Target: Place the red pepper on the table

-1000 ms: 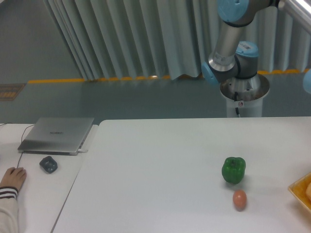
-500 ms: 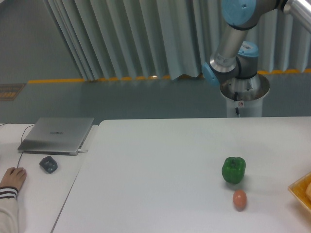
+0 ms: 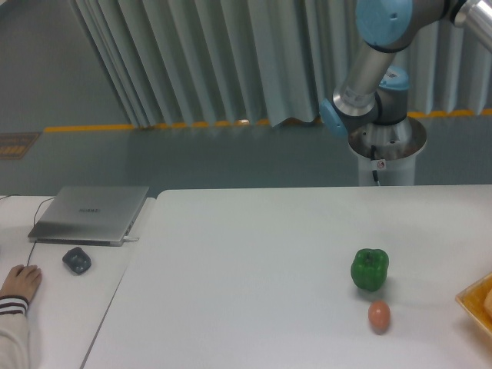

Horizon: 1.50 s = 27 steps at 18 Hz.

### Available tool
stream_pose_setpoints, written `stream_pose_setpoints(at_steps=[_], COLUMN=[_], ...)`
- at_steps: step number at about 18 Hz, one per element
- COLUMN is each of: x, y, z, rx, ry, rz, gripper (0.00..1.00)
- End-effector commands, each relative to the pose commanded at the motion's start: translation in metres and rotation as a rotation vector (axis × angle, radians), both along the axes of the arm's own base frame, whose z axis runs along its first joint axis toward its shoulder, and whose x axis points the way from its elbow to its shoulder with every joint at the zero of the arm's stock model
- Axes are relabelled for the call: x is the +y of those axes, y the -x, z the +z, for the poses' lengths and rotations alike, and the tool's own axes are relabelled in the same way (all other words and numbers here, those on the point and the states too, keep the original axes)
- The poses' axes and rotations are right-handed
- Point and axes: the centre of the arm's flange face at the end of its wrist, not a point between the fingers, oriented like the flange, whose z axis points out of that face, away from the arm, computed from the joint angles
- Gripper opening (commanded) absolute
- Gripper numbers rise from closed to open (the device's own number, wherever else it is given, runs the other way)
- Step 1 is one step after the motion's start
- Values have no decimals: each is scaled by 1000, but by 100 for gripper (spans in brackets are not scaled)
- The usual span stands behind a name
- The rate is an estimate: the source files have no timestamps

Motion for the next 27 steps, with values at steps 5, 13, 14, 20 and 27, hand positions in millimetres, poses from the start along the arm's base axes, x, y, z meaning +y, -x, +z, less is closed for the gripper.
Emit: stream_pose_setpoints(at_steps=[5, 13, 14, 20, 27], x=[-5, -5, -4, -5, -5], y=[9, 21, 22, 25, 24], z=[-18, -25, -28, -37, -40], rx=[-21, -21, -24, -33, -26], ry=[9, 10, 11, 14, 11], rz=[11, 14, 14, 16, 16], gripper=[100, 100, 100, 100, 100])
